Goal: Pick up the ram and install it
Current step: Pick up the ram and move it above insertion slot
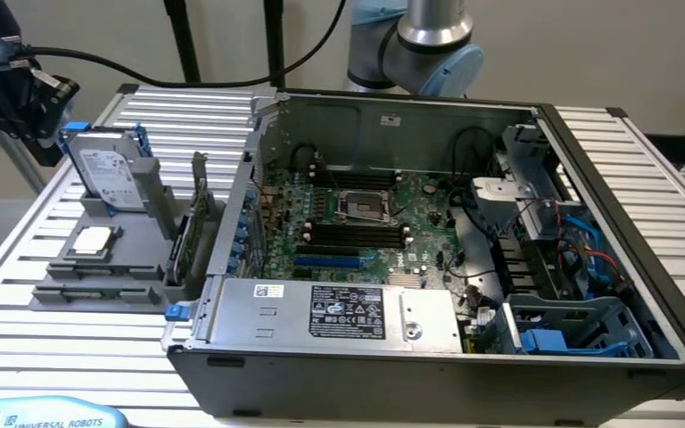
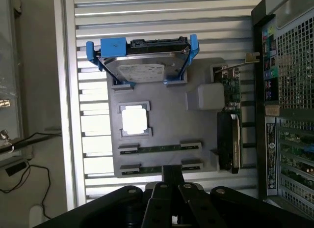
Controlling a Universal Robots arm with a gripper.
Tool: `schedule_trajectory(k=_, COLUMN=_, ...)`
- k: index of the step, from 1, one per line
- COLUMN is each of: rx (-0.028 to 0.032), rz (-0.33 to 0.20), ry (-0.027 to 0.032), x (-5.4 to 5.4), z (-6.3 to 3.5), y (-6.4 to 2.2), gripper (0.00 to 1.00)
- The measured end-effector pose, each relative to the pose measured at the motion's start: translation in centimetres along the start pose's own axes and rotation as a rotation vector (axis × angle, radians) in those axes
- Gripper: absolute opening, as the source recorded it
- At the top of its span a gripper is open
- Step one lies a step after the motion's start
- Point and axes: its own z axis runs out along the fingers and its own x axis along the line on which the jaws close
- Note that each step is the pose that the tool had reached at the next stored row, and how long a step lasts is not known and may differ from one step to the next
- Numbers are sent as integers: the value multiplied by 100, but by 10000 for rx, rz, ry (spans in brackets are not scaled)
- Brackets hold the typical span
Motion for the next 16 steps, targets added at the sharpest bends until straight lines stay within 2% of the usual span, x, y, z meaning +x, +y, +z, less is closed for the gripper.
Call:
schedule_trajectory(k=9, rx=-2, rz=-40, ry=1, x=2, z=13, y=-3, gripper=11)
schedule_trajectory(k=16, rx=0, rz=-1050, ry=239, x=2, z=39, y=-5, gripper=11)
